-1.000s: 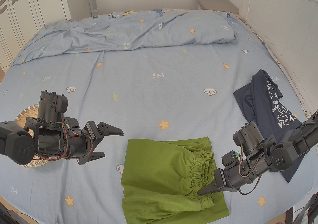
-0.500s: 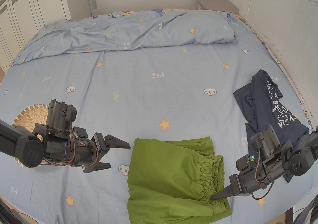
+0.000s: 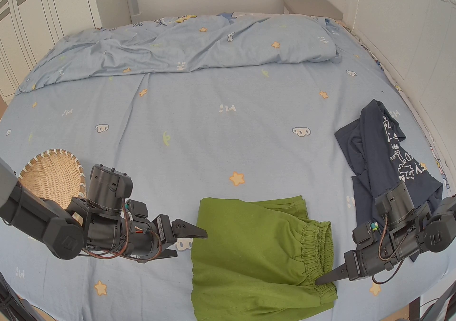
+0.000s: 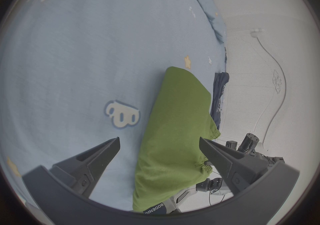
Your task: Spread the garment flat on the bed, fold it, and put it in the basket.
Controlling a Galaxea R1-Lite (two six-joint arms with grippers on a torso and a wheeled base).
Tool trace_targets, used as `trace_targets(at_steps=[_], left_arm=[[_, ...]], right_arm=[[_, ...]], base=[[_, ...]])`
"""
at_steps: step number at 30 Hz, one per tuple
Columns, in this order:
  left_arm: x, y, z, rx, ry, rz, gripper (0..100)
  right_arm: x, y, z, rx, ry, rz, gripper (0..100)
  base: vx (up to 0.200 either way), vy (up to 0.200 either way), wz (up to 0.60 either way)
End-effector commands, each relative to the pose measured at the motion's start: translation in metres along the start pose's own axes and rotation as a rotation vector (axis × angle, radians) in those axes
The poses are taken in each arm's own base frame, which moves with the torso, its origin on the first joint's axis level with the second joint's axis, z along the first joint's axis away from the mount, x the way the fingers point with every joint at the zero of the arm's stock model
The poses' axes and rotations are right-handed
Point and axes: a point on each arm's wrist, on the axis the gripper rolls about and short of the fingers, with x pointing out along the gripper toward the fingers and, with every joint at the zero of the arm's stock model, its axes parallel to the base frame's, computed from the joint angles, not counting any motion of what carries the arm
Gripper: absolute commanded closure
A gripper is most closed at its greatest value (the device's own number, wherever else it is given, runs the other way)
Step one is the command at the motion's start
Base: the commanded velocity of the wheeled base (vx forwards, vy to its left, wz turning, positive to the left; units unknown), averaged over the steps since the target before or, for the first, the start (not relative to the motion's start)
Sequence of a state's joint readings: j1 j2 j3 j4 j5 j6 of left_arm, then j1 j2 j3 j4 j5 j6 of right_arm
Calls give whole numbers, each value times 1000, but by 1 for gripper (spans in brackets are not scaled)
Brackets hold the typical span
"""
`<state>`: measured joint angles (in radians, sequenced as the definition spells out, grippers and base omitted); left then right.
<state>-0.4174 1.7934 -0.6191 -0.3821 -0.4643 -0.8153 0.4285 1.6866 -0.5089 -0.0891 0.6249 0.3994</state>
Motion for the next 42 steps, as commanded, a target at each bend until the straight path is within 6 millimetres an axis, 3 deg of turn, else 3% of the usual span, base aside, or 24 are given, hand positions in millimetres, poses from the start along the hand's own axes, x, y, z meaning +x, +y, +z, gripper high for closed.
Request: trace_targets(at_steps=[1, 14, 19, 26, 42], left_arm=[[16, 12, -13, 3, 39, 1, 0], [25, 18, -29, 35, 75, -22, 0], [40, 22, -37, 72, 96, -72, 0], [58, 21, -44, 108, 97, -123, 0], [79, 9, -39, 117, 73, -200, 0]], right_arm=[[1, -1, 1, -7, -10, 3, 0], [-11, 5, 2, -43, -77, 27, 0], [-51, 25, 15, -109, -263, 71, 0], [-79, 51, 35, -188, -389, 113, 0], [-96, 56, 53, -196, -460, 109, 0]], base=[[0, 0, 0], [0, 0, 0], [0, 0, 0], [0, 0, 0], [0, 0, 0]])
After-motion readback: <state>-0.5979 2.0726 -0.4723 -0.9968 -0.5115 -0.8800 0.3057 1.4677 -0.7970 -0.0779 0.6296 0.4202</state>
